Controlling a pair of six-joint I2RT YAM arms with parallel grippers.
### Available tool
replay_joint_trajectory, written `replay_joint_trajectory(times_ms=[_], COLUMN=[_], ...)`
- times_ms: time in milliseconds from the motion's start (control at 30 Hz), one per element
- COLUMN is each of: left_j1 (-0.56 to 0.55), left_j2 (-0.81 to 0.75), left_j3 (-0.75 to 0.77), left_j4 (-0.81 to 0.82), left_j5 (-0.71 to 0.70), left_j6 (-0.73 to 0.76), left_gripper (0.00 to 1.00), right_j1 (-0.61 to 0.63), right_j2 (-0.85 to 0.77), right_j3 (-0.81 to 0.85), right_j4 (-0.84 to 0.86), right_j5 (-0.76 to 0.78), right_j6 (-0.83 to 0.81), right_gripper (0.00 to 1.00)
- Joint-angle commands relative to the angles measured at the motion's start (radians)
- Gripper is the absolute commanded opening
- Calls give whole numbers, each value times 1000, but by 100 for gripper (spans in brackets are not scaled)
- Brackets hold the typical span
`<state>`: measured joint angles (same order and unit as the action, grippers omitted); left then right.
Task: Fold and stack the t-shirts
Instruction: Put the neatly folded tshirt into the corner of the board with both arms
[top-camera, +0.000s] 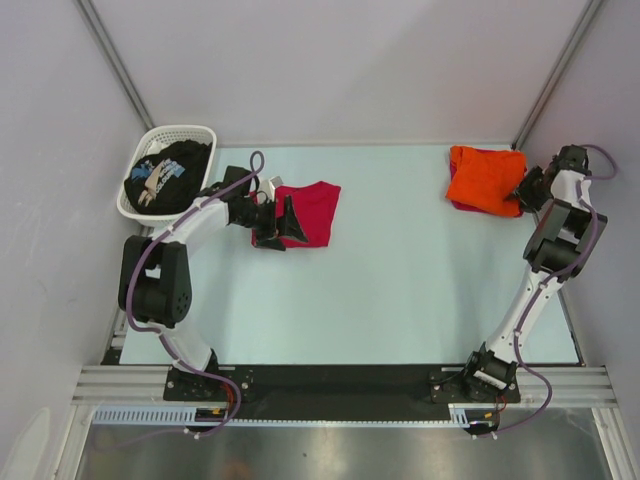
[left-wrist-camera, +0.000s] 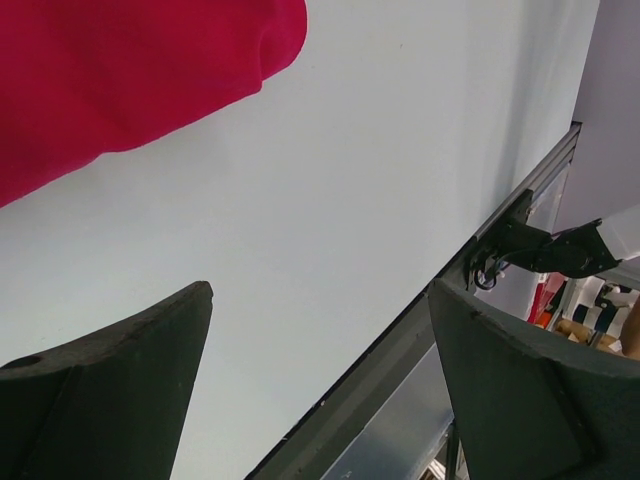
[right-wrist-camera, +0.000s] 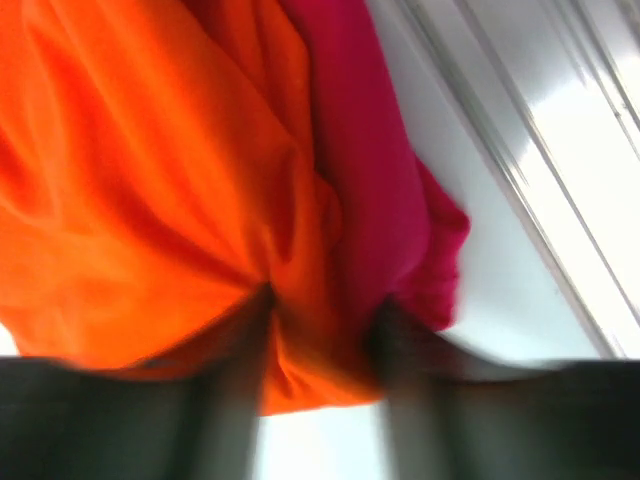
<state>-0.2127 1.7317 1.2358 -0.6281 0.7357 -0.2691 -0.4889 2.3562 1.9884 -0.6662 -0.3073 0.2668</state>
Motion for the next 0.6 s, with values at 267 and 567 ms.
replay_joint_trajectory(times_ms=[267,567], left_j1=[3,3], left_j2=[-26,-24], left_j3=[50,22], left_j4=[11,41], left_j5=[8,27], left_j6=[-7,-9], left_gripper=[92,92], right_j1=[96,282], right_j2=[-43,-193], right_j3=[-94,-322], right_j4=[-35,-75], right_j5=[-82,-96], right_j6=[15,-20], right_gripper=[0,0])
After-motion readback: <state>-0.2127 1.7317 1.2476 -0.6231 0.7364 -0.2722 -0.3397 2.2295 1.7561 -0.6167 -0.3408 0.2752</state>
